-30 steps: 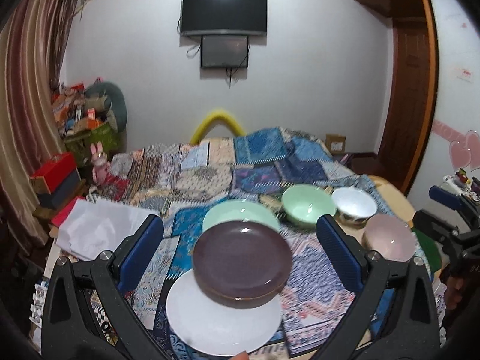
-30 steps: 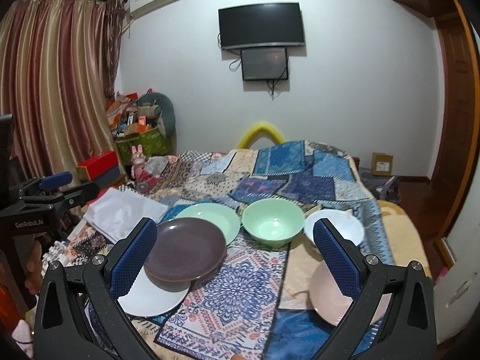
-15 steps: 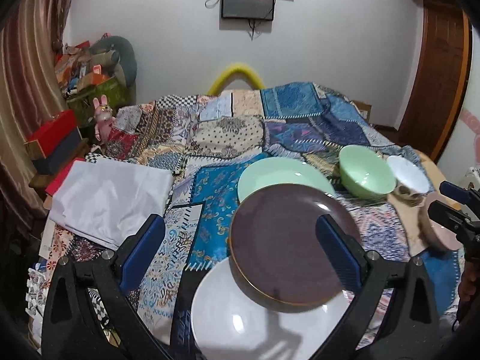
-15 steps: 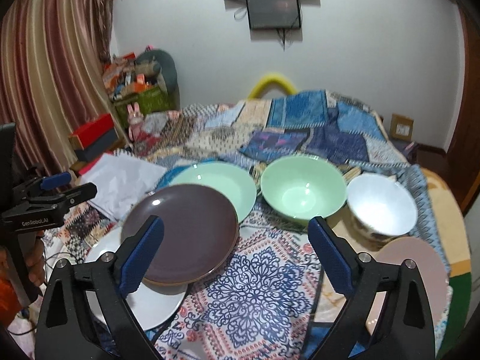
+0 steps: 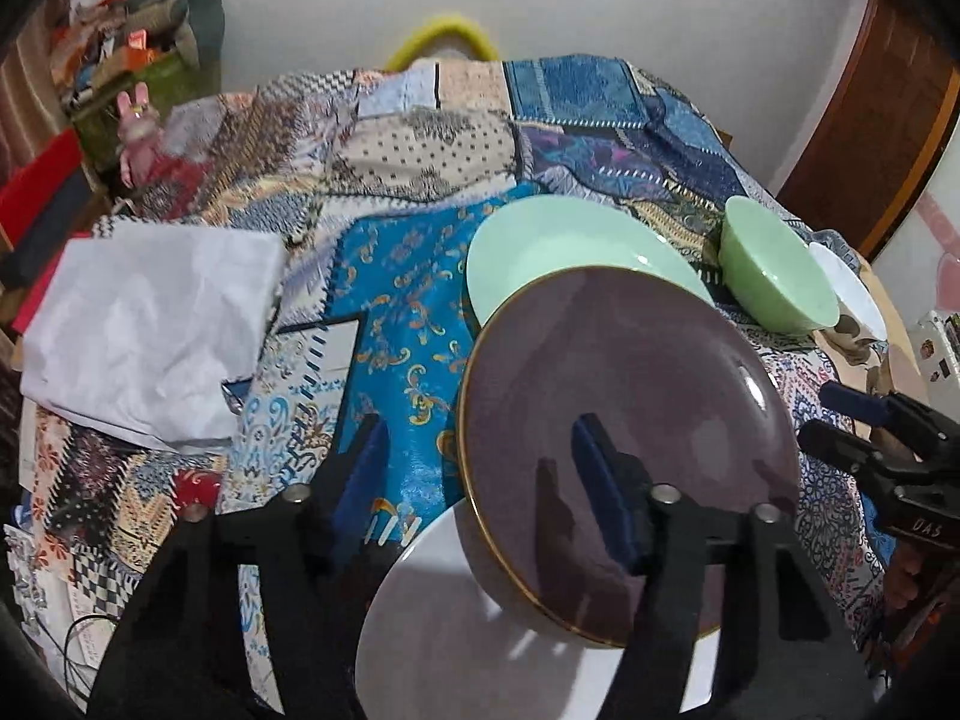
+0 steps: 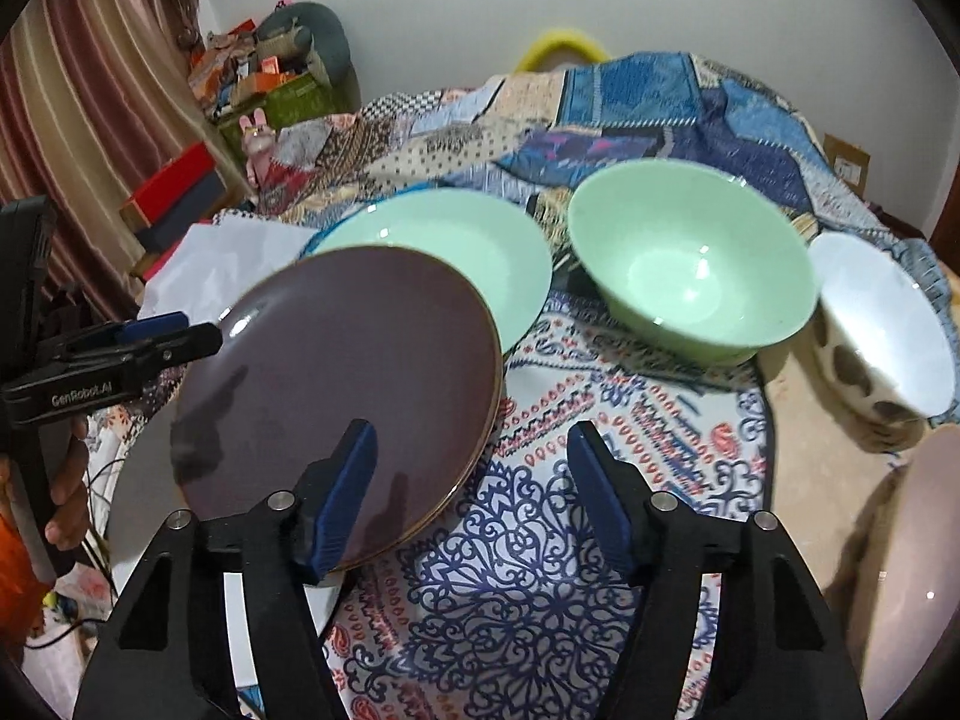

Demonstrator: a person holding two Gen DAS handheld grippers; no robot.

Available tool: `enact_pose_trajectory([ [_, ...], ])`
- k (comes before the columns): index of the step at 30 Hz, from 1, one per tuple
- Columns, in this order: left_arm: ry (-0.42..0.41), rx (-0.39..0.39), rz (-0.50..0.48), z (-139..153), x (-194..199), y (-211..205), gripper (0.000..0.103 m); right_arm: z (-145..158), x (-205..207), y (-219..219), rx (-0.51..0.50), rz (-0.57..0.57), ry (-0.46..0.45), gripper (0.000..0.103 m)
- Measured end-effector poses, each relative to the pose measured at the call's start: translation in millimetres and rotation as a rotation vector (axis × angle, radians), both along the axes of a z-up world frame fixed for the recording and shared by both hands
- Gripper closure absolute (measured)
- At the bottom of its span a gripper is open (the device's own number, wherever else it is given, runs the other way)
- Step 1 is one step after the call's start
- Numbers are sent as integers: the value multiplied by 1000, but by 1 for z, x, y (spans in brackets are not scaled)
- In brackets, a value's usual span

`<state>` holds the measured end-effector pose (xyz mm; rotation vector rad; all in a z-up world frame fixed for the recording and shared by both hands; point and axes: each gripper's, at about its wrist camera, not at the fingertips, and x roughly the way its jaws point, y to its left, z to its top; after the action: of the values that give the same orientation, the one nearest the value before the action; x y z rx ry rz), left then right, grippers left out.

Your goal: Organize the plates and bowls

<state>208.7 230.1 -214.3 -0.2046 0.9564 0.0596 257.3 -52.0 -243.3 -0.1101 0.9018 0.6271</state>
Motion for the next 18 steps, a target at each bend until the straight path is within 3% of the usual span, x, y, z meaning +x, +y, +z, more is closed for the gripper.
enact_pose_trajectory([
  [2, 20, -20, -8, -5, 5, 2, 53, -5, 3, 1, 3, 2, 21, 45],
  [12, 67, -76, -30, -18, 18, 5, 65, -17, 15, 3, 19, -8, 83, 68],
  [18, 81, -107, -54, -19, 22, 3, 68, -20, 17, 9, 30, 17, 103, 75],
])
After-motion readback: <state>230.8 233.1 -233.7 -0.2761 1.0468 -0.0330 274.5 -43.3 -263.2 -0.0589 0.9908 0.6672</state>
